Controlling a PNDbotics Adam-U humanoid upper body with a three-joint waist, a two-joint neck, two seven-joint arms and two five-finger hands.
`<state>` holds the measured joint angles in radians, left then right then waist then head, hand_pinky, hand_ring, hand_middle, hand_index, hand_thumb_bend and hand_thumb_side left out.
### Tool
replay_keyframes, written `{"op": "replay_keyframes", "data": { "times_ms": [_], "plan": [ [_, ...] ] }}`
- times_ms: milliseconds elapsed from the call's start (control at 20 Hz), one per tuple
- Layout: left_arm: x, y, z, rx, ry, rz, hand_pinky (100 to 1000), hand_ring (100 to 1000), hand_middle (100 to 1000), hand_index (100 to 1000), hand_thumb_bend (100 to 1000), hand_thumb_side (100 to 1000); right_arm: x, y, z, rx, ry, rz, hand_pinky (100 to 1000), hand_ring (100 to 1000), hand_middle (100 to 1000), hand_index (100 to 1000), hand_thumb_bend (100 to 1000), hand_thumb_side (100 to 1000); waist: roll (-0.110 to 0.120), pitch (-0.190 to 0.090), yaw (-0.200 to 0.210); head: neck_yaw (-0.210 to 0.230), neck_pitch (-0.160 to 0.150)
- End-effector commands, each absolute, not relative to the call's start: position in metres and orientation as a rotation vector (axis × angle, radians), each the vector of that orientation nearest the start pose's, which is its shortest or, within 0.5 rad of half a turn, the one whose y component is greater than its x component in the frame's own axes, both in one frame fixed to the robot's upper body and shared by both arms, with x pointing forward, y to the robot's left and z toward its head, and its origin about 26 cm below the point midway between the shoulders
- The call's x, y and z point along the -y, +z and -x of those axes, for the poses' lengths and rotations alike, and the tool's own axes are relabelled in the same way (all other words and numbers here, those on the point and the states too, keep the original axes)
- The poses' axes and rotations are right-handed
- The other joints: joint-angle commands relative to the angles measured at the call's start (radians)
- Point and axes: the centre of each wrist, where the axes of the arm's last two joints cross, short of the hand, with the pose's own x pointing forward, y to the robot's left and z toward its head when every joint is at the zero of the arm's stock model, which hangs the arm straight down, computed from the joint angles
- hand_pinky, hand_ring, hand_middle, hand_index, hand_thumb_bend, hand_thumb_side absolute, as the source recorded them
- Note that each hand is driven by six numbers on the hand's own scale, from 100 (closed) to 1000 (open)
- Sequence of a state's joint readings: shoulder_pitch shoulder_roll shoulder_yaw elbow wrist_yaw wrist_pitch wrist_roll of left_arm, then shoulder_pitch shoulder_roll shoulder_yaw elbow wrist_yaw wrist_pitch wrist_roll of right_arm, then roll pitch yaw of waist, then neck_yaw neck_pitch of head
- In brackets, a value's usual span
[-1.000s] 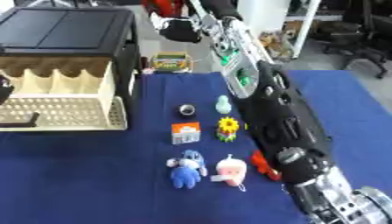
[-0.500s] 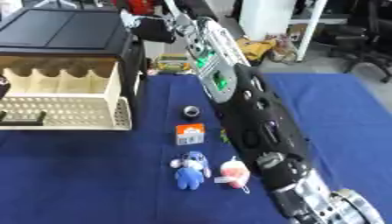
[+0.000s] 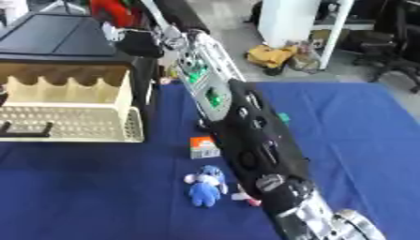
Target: Pick up objects from table and place into drawer.
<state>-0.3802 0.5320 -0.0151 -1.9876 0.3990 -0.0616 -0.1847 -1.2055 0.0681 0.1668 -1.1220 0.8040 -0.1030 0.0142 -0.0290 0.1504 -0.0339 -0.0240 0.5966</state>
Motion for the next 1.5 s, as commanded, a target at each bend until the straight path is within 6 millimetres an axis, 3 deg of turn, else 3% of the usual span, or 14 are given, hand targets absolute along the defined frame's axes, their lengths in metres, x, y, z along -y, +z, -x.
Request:
{"op": "replay_keyframes", "data": {
  "times_ms": [50, 1050, 1350, 1500],
  "plan": [
    [-0.278, 0.248, -0.302, 2.328, -0.622, 0.245, 100, 100, 100, 697, 200, 1000, 0.006, 0.306, -0.422, -3.184, -1.451, -0.708, 368, 505, 444, 622, 100, 344, 0.004, -0.016, 0.004, -0.007, -0.014],
    [-0.276, 0.244, -0.302, 2.307, -0.629, 0.237, 100, 100, 100, 693, 194, 1000, -0.023, 0.282, -0.423, -3.115, -1.644, -0.687, 384, 518, 459, 650, 100, 371, 0.004, -0.01, 0.014, -0.015, -0.015],
    [-0.276, 0.243, -0.302, 2.303, -0.631, 0.237, 100, 100, 100, 693, 193, 1000, -0.023, 0.285, -0.421, -3.11, -1.67, -0.676, 451, 575, 513, 745, 117, 517, 0.003, -0.009, 0.011, -0.014, -0.017],
    [-0.276, 0.243, -0.302, 2.302, -0.632, 0.237, 100, 100, 100, 692, 192, 1000, -0.022, 0.288, -0.42, -3.1, -1.672, -0.692, 486, 606, 539, 776, 286, 620, 0.003, -0.008, 0.01, -0.013, -0.018]
  ]
}}
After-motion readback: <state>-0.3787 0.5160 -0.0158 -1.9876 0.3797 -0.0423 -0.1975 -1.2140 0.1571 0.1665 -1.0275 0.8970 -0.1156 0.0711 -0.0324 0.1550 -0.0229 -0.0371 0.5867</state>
